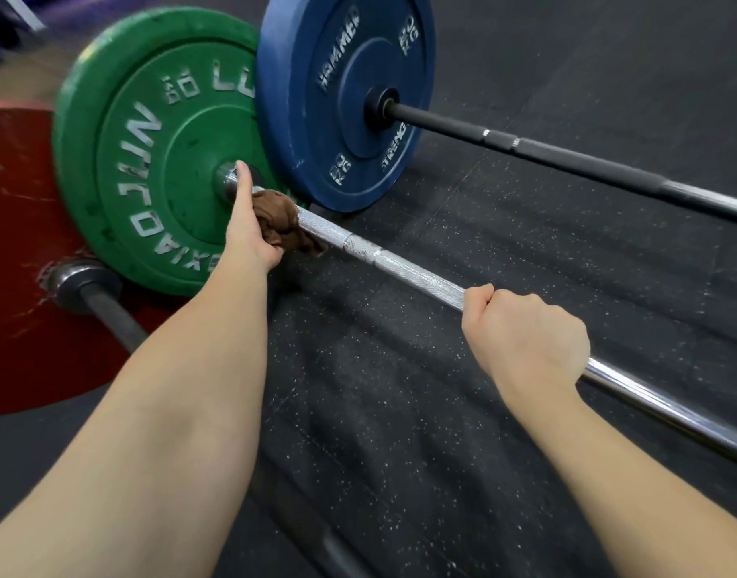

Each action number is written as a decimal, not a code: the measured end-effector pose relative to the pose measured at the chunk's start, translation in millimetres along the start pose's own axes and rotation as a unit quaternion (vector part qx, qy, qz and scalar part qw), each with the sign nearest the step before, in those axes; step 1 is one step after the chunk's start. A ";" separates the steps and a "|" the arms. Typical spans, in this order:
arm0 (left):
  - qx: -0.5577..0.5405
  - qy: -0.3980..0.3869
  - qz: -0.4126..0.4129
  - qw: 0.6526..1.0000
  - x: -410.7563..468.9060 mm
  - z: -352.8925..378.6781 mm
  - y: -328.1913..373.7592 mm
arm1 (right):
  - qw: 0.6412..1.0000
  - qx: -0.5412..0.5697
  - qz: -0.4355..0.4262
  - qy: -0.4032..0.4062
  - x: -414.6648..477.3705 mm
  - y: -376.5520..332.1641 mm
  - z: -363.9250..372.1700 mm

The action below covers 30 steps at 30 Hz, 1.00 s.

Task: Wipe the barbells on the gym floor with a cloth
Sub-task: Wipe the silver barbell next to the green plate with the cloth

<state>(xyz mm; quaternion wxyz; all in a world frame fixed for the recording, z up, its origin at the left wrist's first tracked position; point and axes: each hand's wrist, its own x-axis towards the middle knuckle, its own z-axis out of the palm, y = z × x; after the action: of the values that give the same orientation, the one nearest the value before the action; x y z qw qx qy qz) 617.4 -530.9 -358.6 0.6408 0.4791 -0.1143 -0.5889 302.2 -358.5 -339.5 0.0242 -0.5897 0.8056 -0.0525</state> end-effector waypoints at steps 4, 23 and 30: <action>-0.057 0.035 0.027 0.997 10.8 -6.2 -10.5 | 1.000 -0.001 0.000 -0.001 0.3 0.1 0.6; -0.062 -0.028 -0.002 0.998 -16.9 0.7 -24.1 | 1.000 -0.007 -0.005 -0.001 0.0 0.9 0.7; 0.030 0.016 -0.016 0.999 8.3 -1.5 9.2 | 1.000 -0.004 -0.006 0.005 0.3 1.2 2.1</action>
<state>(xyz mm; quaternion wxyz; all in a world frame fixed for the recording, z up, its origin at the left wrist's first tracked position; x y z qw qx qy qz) 626.7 -538.7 -355.9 0.6183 0.5094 -0.1141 -0.5875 301.2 -358.6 -341.7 0.0172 -0.5939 0.8026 -0.0527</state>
